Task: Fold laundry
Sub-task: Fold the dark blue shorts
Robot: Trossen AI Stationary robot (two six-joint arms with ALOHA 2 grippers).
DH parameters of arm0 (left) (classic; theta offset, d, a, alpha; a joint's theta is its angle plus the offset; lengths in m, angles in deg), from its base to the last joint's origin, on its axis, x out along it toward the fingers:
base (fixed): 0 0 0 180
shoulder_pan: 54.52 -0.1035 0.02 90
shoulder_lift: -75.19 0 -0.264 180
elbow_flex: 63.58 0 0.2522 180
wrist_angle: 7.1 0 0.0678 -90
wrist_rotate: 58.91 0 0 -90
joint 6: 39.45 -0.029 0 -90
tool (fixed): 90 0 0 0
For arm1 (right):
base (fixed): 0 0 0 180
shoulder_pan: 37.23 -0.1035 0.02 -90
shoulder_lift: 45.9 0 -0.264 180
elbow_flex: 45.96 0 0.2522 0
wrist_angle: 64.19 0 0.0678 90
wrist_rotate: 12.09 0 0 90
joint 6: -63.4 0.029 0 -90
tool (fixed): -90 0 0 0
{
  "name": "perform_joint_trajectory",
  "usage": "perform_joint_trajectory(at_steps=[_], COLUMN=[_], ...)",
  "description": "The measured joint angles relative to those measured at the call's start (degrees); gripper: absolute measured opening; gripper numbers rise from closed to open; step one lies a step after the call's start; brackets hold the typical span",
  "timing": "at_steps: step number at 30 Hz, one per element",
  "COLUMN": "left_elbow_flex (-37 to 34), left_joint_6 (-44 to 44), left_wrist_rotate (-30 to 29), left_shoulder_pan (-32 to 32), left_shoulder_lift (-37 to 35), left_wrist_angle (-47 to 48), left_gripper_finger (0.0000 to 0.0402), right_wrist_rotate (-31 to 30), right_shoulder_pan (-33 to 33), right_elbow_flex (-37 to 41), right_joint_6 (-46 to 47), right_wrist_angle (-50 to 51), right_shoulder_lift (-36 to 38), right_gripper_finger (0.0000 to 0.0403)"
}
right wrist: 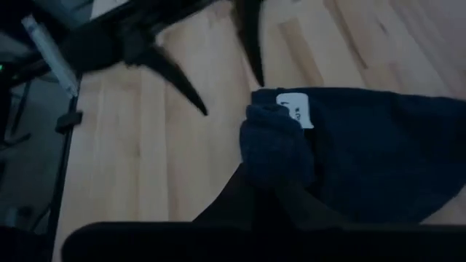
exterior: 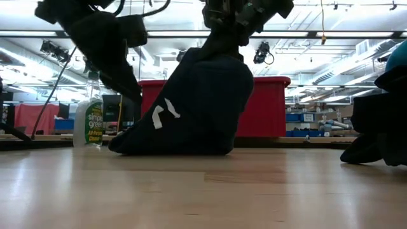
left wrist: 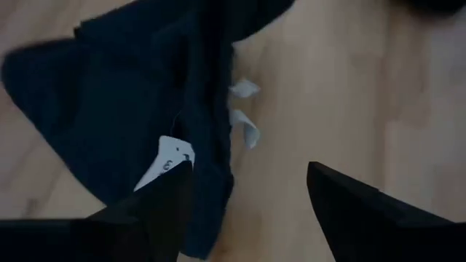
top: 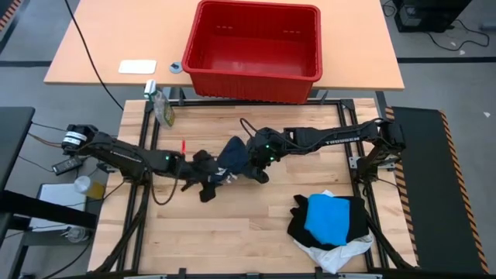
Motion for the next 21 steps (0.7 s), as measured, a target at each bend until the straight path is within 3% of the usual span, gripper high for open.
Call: perform_joint_trajectory(at_steps=[7, 21], left_elbow_flex=[0.1, 0.1], left_joint_6=[-2.7, 6.6], left_wrist_rotate=[-11.3, -14.5], left_shoulder_pan=[5.1, 7.5], left_shoulder_lift=[5.0, 18.0], left_wrist_angle=[2.2, 1.8], left_gripper_finger=[0.0272, 0.027], right_wrist_rotate=[-0.6, -1.1], right_shoulder_pan=[0.5, 1.0], right_elbow_flex=[0.0, 0.0], right_joint_6=[7.0, 10.7], right_wrist_angle=[-0.1, -0.9], right_shoulder_lift=[0.0, 0.0], right_gripper_finger=[0.0017, 0.0017])
